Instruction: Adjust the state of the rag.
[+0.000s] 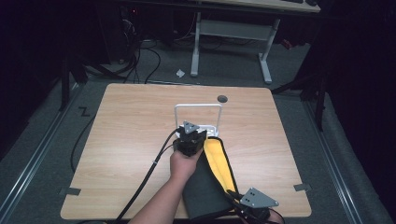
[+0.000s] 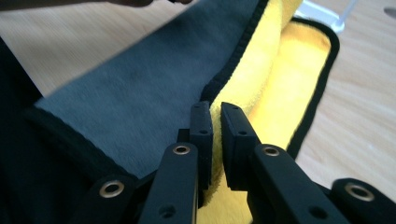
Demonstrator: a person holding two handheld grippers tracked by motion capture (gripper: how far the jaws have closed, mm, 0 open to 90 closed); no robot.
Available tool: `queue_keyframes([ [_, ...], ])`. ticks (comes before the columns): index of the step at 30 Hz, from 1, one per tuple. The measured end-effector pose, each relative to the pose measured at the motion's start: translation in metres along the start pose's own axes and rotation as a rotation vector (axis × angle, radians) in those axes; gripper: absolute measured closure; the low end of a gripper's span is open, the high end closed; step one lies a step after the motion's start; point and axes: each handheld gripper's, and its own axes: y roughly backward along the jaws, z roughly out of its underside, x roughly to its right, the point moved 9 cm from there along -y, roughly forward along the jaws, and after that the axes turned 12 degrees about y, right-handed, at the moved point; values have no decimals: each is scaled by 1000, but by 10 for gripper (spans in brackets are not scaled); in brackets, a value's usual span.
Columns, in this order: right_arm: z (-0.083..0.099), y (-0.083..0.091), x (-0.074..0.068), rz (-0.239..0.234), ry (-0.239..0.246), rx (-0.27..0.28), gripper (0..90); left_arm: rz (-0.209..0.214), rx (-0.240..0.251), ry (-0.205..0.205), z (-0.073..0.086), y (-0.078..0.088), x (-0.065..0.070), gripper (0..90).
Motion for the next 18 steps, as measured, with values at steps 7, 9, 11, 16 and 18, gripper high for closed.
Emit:
queue_keyframes([
  [7,6,0,1,16,-3,-12,671,49,-18,27,2,-1,4,558],
  [9,5,0,4,20,-17,-6,658,62,-10,20,3,6,5,485],
  [11,5,0,9,26,-31,-2,652,70,-5,17,7,16,3,449],
  [16,4,-6,24,42,-54,-8,697,44,-40,-13,34,45,-19,460],
  [18,3,-13,31,39,-62,-21,712,37,-54,-14,46,57,-29,495],
])
